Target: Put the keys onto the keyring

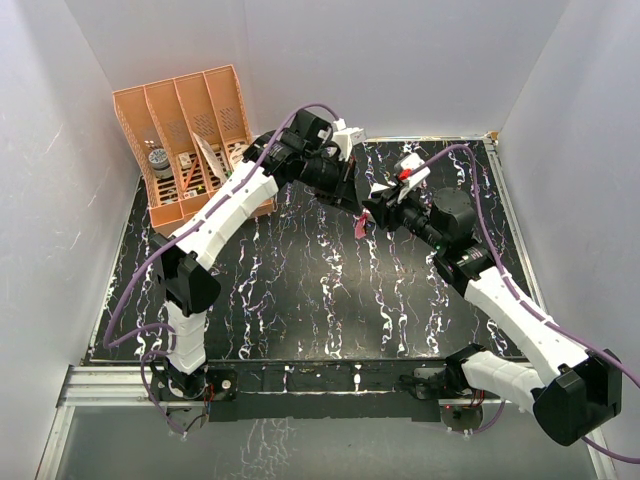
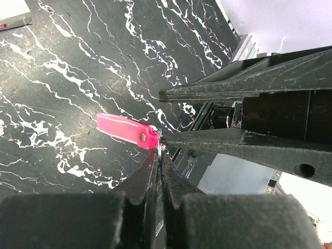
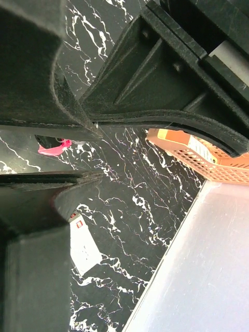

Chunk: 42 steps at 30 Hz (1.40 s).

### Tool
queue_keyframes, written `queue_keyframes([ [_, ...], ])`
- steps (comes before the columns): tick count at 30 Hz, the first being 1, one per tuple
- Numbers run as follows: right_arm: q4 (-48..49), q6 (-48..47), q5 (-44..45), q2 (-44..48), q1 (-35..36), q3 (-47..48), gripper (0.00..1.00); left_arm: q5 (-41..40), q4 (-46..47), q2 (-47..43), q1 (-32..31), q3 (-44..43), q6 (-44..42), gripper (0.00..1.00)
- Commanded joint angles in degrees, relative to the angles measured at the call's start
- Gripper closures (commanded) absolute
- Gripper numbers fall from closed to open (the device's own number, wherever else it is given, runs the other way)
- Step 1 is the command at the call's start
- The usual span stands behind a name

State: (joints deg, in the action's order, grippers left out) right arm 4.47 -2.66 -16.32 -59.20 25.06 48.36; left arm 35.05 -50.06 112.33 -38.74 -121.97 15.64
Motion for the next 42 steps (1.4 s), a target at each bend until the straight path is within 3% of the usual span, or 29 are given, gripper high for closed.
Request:
queue_keyframes([
  [1, -0.37, 0.04, -1.18, 0.49, -0.08, 3.08, 0.73, 1.62, 0.05, -2.87, 0.92, -1.73, -0.69, 1.00],
  [42, 2.36, 0.79, -1.33, -2.21, -0.01, 3.14, 0.79, 7.30, 0.32, -3.66, 1.56, 0.80, -1.39, 1.00],
])
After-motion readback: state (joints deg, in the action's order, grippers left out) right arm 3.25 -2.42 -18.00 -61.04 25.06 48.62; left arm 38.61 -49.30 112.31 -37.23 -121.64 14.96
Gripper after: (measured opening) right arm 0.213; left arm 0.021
